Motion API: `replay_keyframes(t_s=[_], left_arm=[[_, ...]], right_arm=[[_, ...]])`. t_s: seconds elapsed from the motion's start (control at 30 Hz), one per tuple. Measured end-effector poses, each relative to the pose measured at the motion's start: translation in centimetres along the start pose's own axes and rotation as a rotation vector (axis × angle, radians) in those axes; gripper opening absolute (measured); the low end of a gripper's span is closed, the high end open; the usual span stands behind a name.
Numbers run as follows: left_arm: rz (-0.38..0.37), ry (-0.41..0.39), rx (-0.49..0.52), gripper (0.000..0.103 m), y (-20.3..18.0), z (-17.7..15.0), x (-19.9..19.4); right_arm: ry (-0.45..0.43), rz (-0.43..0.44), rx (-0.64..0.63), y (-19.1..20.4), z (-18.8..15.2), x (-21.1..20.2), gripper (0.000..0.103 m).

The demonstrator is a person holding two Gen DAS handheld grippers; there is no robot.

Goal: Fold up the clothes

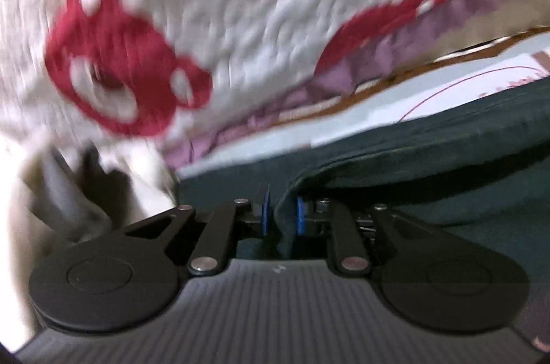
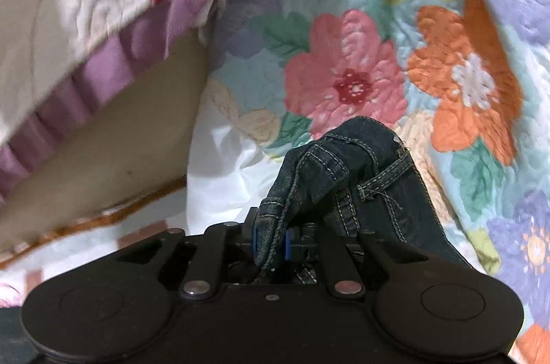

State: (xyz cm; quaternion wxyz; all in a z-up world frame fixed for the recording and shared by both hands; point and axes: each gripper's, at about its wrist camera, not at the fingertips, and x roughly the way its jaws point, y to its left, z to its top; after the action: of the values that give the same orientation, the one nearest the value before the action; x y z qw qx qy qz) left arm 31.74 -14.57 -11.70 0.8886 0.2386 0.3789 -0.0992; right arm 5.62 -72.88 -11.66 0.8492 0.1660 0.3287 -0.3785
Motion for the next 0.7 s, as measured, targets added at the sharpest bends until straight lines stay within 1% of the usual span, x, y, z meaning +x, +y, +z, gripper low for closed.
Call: replay_keyframes(t_s=[0.03,0.13,0.23,0.27,0.37,0.4,0.43,0.47,0.5,0.53,0.6,0.7], left_arm=[[0.0,0.006,-0.01,0.016,0.1,-0.3,0.6],[0.003,-0.033,-0.02,0.014,0.3,0.0,0.1],[0.023,-0.089,0.032,0.014,0.2,1.2,-0.7],[0.025,-0.097,0.039,0.014,0.3,1.6,-0.6],[-0.014,-0.047,-0.007,0.014,0.7,2.2,1.9],[-0.022,0.007,0.027,0.014,0.1,1.8,3.4],[-0.03,0.062,0.062,0.017,-0.6,1.4,4.9],[-0.004,0.09,0.111,0.02,-1.4,0.6,6.2],[0.02,0.078,0.141,0.02,-1.9,-0.3,6.7],[0.032,0.048,0.142,0.023,-2.0,-0.8,6.4],[0.046,0.028,0.1,0.025,-1.5,-1.1,5.8],[0.025,-0.006,0.005,0.029,0.2,-0.6,5.3]], right_arm=[[0.005,-0.012,-0.015,0.3,-0.2,0.5,0.014],[0.002,-0.026,-0.014,0.7,-0.4,1.1,0.016],[-0.02,0.003,0.031,-0.1,0.7,0.6,0.016],[-0.02,0.0,0.033,-0.2,0.9,0.7,0.016],[-0.017,-0.015,0.028,-0.2,1.4,1.4,0.016],[-0.016,-0.019,0.023,0.0,1.5,1.7,0.016],[0.009,-0.027,0.01,0.2,1.4,2.3,0.017],[0.037,-0.035,-0.004,0.4,1.3,2.9,0.018],[0.065,-0.043,-0.018,0.6,1.3,3.6,0.02],[0.078,-0.047,-0.028,0.6,1.1,4.1,0.02],[0.077,-0.043,-0.026,0.4,0.9,4.3,0.021],[0.072,-0.034,-0.038,0.5,1.2,4.3,0.021]])
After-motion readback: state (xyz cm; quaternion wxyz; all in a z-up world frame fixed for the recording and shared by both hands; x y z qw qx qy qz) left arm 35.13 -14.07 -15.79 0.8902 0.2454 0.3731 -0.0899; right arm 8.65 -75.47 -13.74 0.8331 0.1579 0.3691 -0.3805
